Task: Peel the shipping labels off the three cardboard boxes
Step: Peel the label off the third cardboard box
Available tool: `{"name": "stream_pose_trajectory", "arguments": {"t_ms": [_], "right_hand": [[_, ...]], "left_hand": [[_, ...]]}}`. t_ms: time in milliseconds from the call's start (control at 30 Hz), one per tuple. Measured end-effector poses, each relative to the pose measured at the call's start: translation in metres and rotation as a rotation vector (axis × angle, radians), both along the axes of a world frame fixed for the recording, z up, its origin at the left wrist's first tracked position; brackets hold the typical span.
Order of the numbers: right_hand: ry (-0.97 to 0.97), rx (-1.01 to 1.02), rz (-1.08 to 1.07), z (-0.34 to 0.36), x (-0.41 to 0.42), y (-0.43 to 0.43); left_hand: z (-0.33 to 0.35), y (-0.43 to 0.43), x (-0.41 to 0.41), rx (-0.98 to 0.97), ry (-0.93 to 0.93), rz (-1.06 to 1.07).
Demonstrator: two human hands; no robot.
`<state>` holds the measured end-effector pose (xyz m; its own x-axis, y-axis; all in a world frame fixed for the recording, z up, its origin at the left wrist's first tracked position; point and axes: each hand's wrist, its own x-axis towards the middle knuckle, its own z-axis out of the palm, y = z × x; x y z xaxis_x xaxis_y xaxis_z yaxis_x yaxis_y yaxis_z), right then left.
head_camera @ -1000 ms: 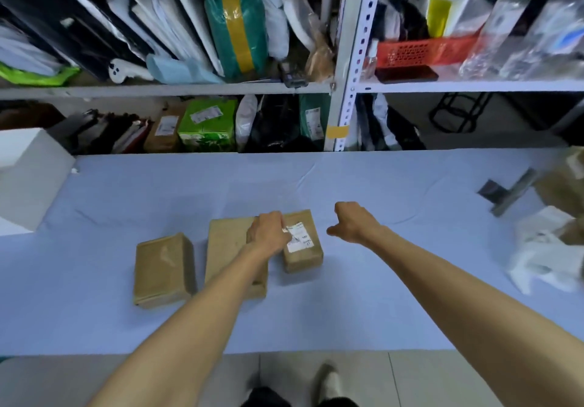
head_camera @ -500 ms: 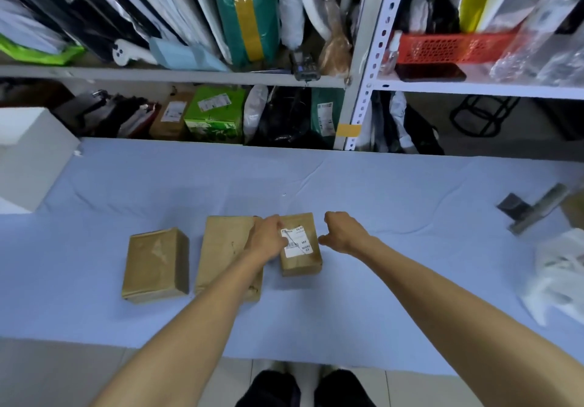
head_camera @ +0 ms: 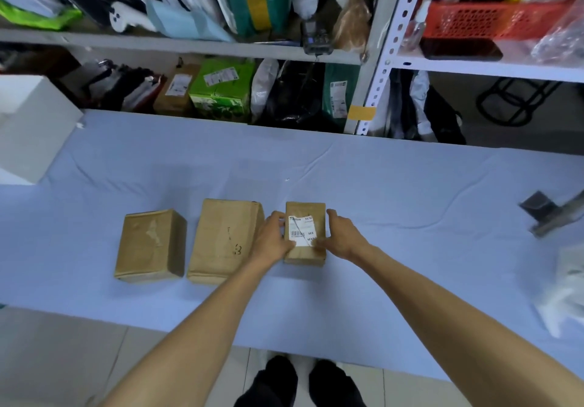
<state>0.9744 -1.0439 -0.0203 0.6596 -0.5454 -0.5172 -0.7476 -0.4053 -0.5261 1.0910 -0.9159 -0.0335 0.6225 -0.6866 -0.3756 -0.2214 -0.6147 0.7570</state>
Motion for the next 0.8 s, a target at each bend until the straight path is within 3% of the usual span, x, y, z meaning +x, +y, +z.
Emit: {"name": "stream_pose_trajectory", "arguments": {"t_ms": [267,567,800], "right_hand": [[-0.267,0.202,-0.172,-0.025,-0.021,0.011],[-0.217,0.245,-0.118,-0.014,-0.032,0.000],[-0.226,0.273,-0.137,-0.010,-0.046,-0.002]], "left_hand": [[-0.020,0.004,-0.011,-0.188,0.166,0.154],[-0.018,0.011,-0.020,-0.220,0.322,0.095],[-0.024,0.006,-0.024,-0.242,0.259,0.023]]}}
